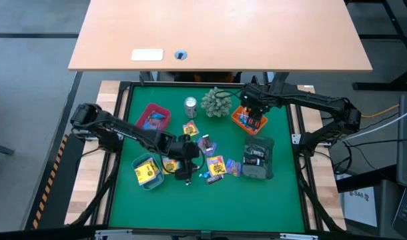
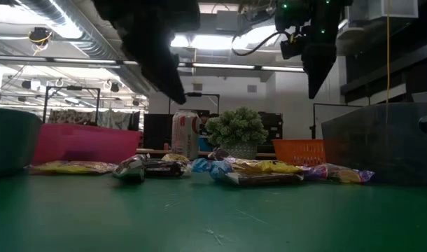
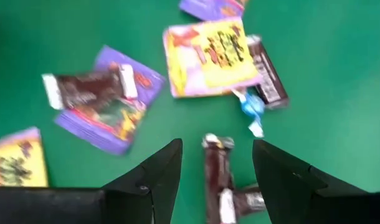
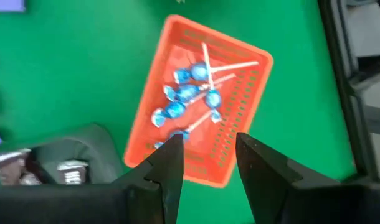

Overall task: Sort candy
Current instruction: Put the brown chocolate candy into the black bin

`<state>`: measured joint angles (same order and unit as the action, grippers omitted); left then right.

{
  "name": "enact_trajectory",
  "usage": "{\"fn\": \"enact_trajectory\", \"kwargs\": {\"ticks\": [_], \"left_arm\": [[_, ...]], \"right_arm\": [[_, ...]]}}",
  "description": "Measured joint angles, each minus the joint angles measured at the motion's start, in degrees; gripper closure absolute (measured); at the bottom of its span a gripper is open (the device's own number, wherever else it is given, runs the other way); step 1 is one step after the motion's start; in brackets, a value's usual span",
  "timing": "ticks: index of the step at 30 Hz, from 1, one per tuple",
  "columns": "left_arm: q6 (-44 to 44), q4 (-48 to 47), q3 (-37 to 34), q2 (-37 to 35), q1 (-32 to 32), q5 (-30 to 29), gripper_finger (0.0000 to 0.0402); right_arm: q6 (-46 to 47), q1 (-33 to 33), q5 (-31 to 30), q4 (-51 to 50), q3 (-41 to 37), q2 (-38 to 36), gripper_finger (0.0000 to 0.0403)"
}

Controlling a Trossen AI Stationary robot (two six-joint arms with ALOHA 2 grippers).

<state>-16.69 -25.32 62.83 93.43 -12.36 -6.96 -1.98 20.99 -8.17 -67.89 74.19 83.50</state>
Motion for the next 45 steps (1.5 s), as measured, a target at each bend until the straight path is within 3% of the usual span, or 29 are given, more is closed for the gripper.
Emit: {"fn": "enact_trajectory", "kwargs": {"ticks": [10,27,38,45], "left_arm": [[-2.88,0.07,0.00,4.99,-4.06,-1.52,0.0218],[-2.71,0.25,0.07,11.23,-4.04,-5.45,0.0218],[-2.87,1.04,0.14,14.52,-4.03,-3.99,0.0218],[-2.73,1.27,0.15,14.60,-3.98,-3.78,0.0258]], "right_arm": [[-0.02,0.00,1.78,2.93,0.00,0.00,0.0257],[-0.02,0.00,1.78,4.87,-0.02,0.00,0.0257],[-0.02,0.02,1.84,5.07,-0.02,0.00,0.0257],[-0.02,0.02,1.82,5.11,-0.02,0.00,0.0257]]}}
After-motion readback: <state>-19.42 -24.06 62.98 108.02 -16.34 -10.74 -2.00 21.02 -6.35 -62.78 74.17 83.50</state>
